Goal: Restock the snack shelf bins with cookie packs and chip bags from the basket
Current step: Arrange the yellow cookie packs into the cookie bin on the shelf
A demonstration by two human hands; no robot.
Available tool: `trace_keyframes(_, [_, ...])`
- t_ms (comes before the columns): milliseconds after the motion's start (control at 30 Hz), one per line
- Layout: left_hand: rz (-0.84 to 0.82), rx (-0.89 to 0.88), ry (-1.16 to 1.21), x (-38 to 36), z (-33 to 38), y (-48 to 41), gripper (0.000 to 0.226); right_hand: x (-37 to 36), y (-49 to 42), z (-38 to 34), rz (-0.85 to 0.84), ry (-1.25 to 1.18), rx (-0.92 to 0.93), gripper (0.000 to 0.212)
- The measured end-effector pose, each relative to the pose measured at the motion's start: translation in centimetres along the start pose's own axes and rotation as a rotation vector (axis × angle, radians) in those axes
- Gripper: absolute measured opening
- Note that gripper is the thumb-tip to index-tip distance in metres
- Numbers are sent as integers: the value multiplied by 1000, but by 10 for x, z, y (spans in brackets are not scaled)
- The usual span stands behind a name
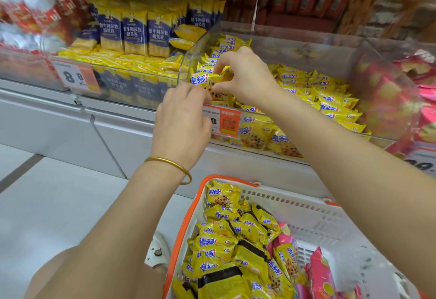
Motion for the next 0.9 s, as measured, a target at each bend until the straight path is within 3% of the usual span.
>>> trace_keyframes(233, [93,-79,8,11,11,10,37,31,31,-6,142,0,30,33])
trace_keyframes(333, [47,-183,10,9,29,19,31,56,77,-5,189,-193,45,20])
trace_keyframes(400, [-85,-259,6,-6,40,29,28,46,115,8,73,-367,11,13])
trace_keyframes(467, [-247,-313,-20,-26,48,41,31,5,148,34,-142,-385,-102,9])
trace_keyframes(567, [-421,-351,-68,-47,54,54,29,-82,187,97,-455,-150,-314,6])
trace_keyframes(667, [-519,-350,-123,-60,58,59,25,-154,215,146,-616,-8,-426,26])
trace_keyframes(767, [-552,-348,-142,-68,60,58,26,-197,237,156,-677,85,-428,33])
trace_keyframes(900, [-605,-334,-172,-76,58,58,26,-207,247,153,-577,109,-405,27])
Point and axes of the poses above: each hand's wrist, its own y-axis away from the middle knuckle, its own x-axis out of the back of the hand, z = x × y, the point moved 7 cm from there along -y, towards the middle knuckle, and after that the axes turned 7 degrees about -y, right-handed, at the moved point
